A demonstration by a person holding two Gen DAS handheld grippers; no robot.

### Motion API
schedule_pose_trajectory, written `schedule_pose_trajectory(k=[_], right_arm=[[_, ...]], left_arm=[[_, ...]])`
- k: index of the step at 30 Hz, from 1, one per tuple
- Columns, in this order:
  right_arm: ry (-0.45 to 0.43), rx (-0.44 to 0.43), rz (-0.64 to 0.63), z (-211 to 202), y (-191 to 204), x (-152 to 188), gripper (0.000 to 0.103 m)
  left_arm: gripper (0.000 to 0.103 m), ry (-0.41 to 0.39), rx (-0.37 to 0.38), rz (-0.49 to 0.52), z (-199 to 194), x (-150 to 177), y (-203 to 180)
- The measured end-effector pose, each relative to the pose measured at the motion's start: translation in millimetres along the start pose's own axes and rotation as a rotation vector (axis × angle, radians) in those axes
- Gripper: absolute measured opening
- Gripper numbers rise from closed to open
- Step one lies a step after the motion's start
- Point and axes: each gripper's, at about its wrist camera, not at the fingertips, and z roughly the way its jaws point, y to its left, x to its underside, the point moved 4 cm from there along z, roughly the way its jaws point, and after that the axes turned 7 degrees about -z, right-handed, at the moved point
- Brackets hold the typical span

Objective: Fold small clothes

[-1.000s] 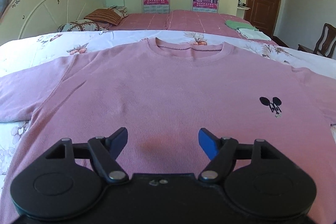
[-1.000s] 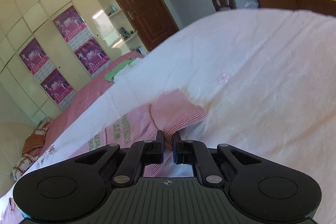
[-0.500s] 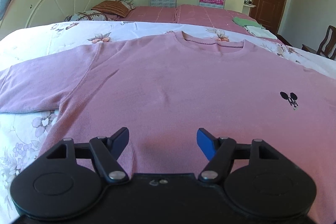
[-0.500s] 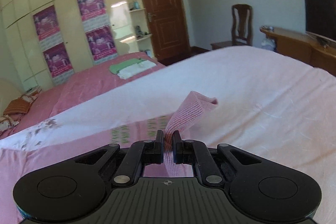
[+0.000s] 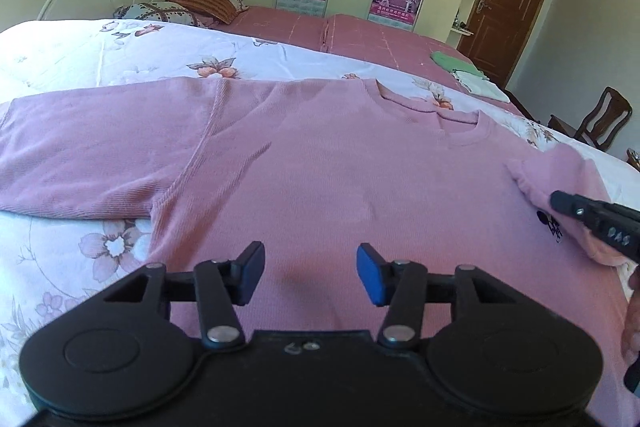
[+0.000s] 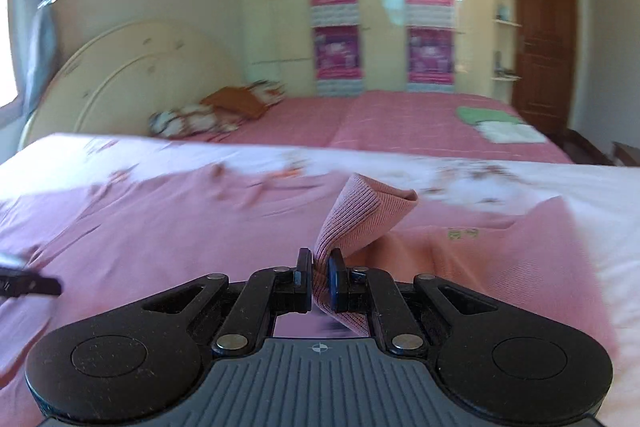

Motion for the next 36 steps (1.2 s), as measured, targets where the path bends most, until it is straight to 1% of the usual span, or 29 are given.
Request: schedule_pose_trajectory(k=[3, 5, 6, 7, 8, 9, 11, 13, 16, 17, 19, 20, 21, 22, 23, 24, 25, 26, 28, 30, 31, 33, 35, 36], right_arm=[[0.035, -0.052, -0.084, 34.8, 46.2, 4.4, 0.007], [0.079, -0.091, -0.150, 58.2, 69.7, 9.6, 0.007], [0.100, -0.081, -0.184, 66.2, 75.7, 14.3, 0.007], [0.084, -0.060, -0.207, 64.9, 78.2, 17.6, 0.008], [0.064, -0.054, -0.201, 60.6, 75.6, 19.3, 0.008], [0.056, -0.047, -0.165, 57.3, 67.4, 21.4, 0.008], [0.048, -0.002, -0.088, 46.1, 50.6, 21.2, 0.008], [0.045, 0.043, -0.023, 24.6, 35.1, 29.0, 0.008], [0.060, 0.110, 0.023, 10.7, 9.6, 34.2, 0.008], [0.064, 0.127, 0.034, 7.1, 2.5, 35.5, 0.008], [0.074, 0.156, 0.070, -8.8, -7.3, 34.7, 0.008], [0.077, 0.160, 0.096, -10.9, -14.0, 35.9, 0.008], [0.074, 0.173, 0.126, -27.7, -16.1, 40.9, 0.009], [0.072, 0.183, 0.150, -34.4, -21.8, 42.3, 0.012], [0.067, 0.196, 0.179, -40.2, -27.6, 44.2, 0.035], [0.052, 0.206, 0.210, -45.8, -33.3, 44.4, 0.070], [0.021, 0.221, 0.245, -53.7, -38.6, 43.6, 0.081], [-0.006, 0.215, 0.273, -61.1, -43.7, 43.0, 0.083], [-0.016, 0.197, 0.333, -68.5, -55.1, 40.4, 0.083], [-0.033, 0.180, 0.410, -73.1, -67.4, 39.2, 0.083], [-0.036, 0.163, 0.456, -76.2, -75.1, 39.0, 0.083], [-0.038, 0.125, 0.530, -76.5, -86.5, 42.1, 0.083], [-0.040, 0.091, 0.604, -72.6, -98.1, 45.2, 0.082], [-0.037, 0.073, 0.647, -69.4, -104.4, 46.5, 0.075]], left_arm=[[0.049, 0.006, 0.016, -0.001, -0.4, -2.6, 11.5], [0.049, 0.012, 0.030, -0.002, 1.8, -4.2, 15.2], [0.049, 0.015, 0.045, -0.006, 3.5, -5.5, 16.1], [0.049, 0.019, 0.069, -0.013, 6.3, -7.3, 14.6], [0.048, 0.024, 0.100, -0.018, 9.3, -8.5, 10.6], [0.047, 0.032, 0.132, -0.018, 13.3, -9.5, 3.9], [0.047, 0.049, 0.210, -0.020, 24.4, -10.6, -16.4], [0.047, 0.070, 0.286, -0.025, 38.0, -11.6, -40.1], [0.047, 0.133, 0.365, -0.042, 64.8, -12.2, -74.5], [0.046, 0.153, 0.378, -0.053, 73.1, -13.1, -82.7], [0.040, 0.192, 0.390, -0.076, 89.9, -11.7, -98.1], [0.030, 0.200, 0.396, -0.075, 96.7, -12.7, -105.1], [0.010, 0.207, 0.389, -0.055, 103.2, -13.1, -111.9], [0.006, 0.205, 0.381, -0.031, 107.4, -14.3, -117.5], [0.006, 0.192, 0.383, -0.019, 108.0, -16.7, -120.8], [0.006, 0.157, 0.395, -0.012, 102.6, -21.5, -121.9], [0.006, 0.111, 0.398, -0.003, 94.4, -27.1, -121.2], [0.006, 0.061, 0.403, 0.003, 82.1, -33.2, -116.2], [0.006, -0.007, 0.392, 0.009, 63.3, -42.1, -100.3], [0.006, -0.051, 0.338, 0.044, 54.6, -44.5, -78.2], [0.006, -0.032, 0.309, 0.045, 60.3, -44.1, -67.3], [0.006, 0.023, 0.302, 0.006, 72.8, -40.6, -51.2], [0.006, 0.011, 0.303, 0.022, 74.3, -38.2, -49.9], [0.010, 0.005, 0.301, 0.031, 73.6, -37.5, -51.4]])
